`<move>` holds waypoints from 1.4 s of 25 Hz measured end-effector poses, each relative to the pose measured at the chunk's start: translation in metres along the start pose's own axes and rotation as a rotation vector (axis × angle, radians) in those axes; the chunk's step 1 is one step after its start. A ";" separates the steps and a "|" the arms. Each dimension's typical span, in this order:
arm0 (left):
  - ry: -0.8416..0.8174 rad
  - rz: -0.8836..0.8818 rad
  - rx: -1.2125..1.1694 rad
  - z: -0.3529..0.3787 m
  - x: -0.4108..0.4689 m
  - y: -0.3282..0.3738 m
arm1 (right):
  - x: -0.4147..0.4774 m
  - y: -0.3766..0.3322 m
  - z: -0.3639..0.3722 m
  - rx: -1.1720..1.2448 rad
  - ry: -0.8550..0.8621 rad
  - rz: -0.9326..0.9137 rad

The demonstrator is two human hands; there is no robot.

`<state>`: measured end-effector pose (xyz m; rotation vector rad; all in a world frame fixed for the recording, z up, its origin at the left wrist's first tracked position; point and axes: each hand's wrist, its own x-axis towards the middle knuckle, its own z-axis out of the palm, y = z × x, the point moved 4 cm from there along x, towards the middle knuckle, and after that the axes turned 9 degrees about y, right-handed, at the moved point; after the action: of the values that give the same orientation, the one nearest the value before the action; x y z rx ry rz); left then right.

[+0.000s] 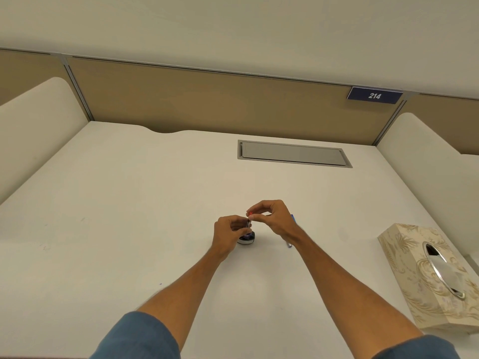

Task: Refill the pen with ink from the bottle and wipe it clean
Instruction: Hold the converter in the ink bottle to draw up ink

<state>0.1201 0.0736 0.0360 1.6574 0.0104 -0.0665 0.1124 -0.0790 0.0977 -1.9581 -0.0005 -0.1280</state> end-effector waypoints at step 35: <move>-0.002 0.010 0.001 0.000 -0.001 0.001 | 0.000 -0.002 0.000 0.006 0.004 -0.013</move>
<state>0.1191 0.0736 0.0371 1.6585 0.0009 -0.0603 0.1122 -0.0787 0.0996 -1.9525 -0.0111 -0.1398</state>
